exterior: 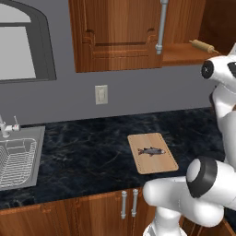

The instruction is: Open the cabinet, retrieve the rolling pin, and place it next to the meat on the cutting board to prepare for tenderizing.

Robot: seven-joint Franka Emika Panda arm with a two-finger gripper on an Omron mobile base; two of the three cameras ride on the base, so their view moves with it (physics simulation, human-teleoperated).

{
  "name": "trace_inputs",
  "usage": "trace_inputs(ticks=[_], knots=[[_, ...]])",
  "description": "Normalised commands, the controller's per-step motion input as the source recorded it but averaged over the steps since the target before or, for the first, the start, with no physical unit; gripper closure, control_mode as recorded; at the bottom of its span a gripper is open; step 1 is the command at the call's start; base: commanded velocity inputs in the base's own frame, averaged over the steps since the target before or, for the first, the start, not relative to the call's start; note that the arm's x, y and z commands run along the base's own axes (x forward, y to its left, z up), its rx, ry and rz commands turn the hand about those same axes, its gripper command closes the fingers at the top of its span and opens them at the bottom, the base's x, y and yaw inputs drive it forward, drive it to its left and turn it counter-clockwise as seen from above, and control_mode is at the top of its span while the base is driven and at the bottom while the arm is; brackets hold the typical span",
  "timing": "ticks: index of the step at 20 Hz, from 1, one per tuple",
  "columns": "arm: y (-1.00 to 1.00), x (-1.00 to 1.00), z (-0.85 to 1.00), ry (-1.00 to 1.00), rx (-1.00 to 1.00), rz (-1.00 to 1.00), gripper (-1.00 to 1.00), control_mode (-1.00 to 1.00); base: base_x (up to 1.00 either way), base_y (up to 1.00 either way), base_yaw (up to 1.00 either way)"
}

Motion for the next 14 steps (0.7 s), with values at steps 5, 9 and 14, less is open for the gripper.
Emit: trace_inputs(ticks=[5, 9, 14], knots=[[-0.63, 0.03, -0.06, 0.01, 0.0, 0.0, -1.0, -1.0, 0.0, 0.0, 0.0], [-0.01, -0.05, 0.0, -0.01, 0.02, -0.03, -1.0, -1.0, 0.0, 0.0, 0.0], [0.56, -0.2, 0.0, -0.09, 0.05, -0.02, -1.0, -1.0, 0.0, 0.0, 0.0]])
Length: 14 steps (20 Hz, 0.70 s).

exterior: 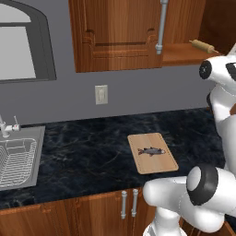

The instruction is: Open the cabinet, retrieve the rolling pin, and place it next to the meat on the cutting board to prepare for tenderizing.

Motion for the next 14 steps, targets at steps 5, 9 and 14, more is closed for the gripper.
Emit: trace_inputs(ticks=[5, 9, 14], knots=[[0.85, -0.05, 0.08, -0.16, 0.06, -0.01, -1.0, -1.0, 0.0, 0.0, 0.0], [0.65, -0.05, 0.22, -0.21, 0.09, 0.0, -1.0, -1.0, 0.0, 0.0, 0.0], [0.28, -0.02, 0.37, -0.23, 0.11, -0.02, -1.0, -1.0, 0.0, 0.0, 0.0]])
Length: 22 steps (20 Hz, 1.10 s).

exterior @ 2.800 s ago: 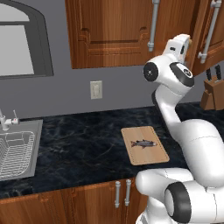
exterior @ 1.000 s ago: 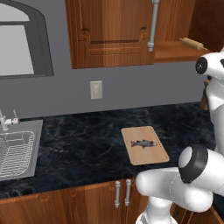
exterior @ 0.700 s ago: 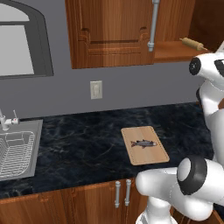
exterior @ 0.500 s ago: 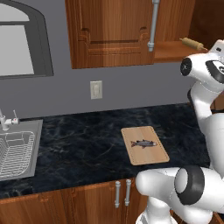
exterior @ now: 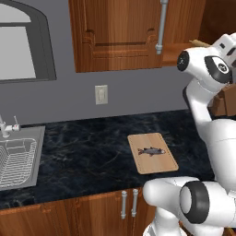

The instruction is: Open the cabinet, retrieve the rolling pin, and place it next to the meat on the cutting board to prepare for tenderizing.

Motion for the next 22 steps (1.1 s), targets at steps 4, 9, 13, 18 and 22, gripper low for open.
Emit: trace_inputs(ticks=[4, 9, 13, 18, 22], knots=[[0.56, -0.24, 0.36, -0.27, 0.08, 0.0, -1.0, -1.0, 0.0, 0.0, 0.0], [0.78, -0.13, 0.17, -0.3, 0.1, 0.0, -1.0, -1.0, 0.0, 0.0, 0.0], [0.77, -0.17, 0.03, -0.28, 0.11, 0.05, -1.0, -1.0, 0.0, 0.0, 0.0], [0.79, -0.29, 0.0, -0.24, 0.09, 0.13, -1.0, -1.0, 0.0, 0.0, 0.0], [0.72, -0.34, 0.0, -0.25, 0.08, 0.24, -1.0, -1.0, 0.0, 0.0, 0.0]])
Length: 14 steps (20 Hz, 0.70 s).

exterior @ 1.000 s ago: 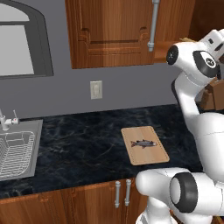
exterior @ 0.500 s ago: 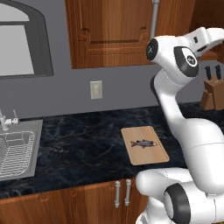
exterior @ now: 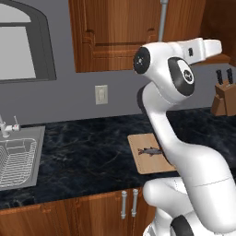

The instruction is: Open the cabinet, retrieve the rolling pin, and place it next to the meat on the cutting board to prepare for tenderizing.

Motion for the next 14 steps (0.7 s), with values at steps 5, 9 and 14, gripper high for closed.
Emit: trace_inputs(ticks=[5, 9, 14], knots=[[0.47, -0.03, 0.0, -0.25, 0.07, 0.32, -1.0, -1.0, 0.0, 0.0, 0.0], [0.21, 0.2, 0.0, -0.2, 0.07, 0.34, -1.0, -1.0, 0.0, 0.0, 0.0], [0.1, 0.25, 0.0, -0.18, 0.02, 0.34, -1.0, -1.0, 0.0, 0.0, 0.0]])
